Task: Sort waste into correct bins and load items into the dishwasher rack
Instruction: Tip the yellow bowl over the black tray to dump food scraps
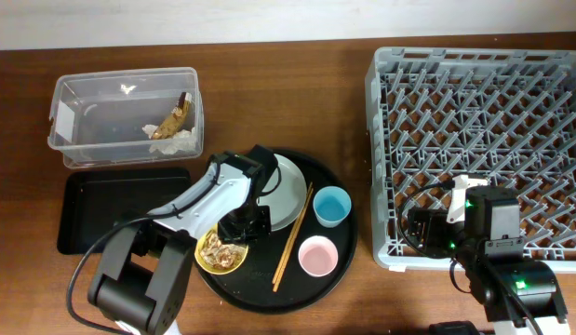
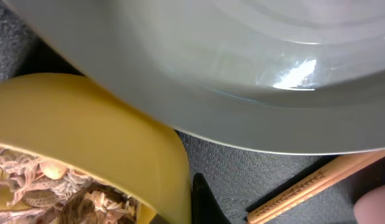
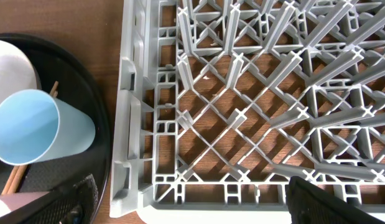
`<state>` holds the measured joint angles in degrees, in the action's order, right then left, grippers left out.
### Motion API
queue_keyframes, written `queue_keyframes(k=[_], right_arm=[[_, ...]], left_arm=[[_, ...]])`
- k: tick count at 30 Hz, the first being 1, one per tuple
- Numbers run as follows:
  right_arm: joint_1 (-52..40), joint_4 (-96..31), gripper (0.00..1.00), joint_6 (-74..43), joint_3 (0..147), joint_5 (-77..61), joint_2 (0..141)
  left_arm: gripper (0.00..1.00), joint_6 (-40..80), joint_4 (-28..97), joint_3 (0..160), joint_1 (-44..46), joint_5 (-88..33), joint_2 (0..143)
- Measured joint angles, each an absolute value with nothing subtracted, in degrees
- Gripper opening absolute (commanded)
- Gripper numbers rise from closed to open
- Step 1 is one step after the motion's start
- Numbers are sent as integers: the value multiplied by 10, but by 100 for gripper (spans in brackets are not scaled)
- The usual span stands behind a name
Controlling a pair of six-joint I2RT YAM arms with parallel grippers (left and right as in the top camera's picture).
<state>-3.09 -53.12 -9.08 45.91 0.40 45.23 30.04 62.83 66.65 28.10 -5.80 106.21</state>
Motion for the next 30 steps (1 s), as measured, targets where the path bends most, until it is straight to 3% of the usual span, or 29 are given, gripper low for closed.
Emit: queue_keyframes(k=[7, 12, 17, 30], right_arm=[[-31, -531, 98, -90, 459, 4, 452], [-31, -531, 98, -91, 459, 4, 452], [-31, -531, 98, -91, 459, 4, 452], [-31, -531, 98, -90, 459, 4, 452]], left_arm=[[0, 296, 625, 666, 276, -52, 1012], [0, 267, 625, 681, 224, -47, 925], [0, 204, 611, 685, 112, -57, 900], [0, -10, 561, 685, -161, -271, 901]])
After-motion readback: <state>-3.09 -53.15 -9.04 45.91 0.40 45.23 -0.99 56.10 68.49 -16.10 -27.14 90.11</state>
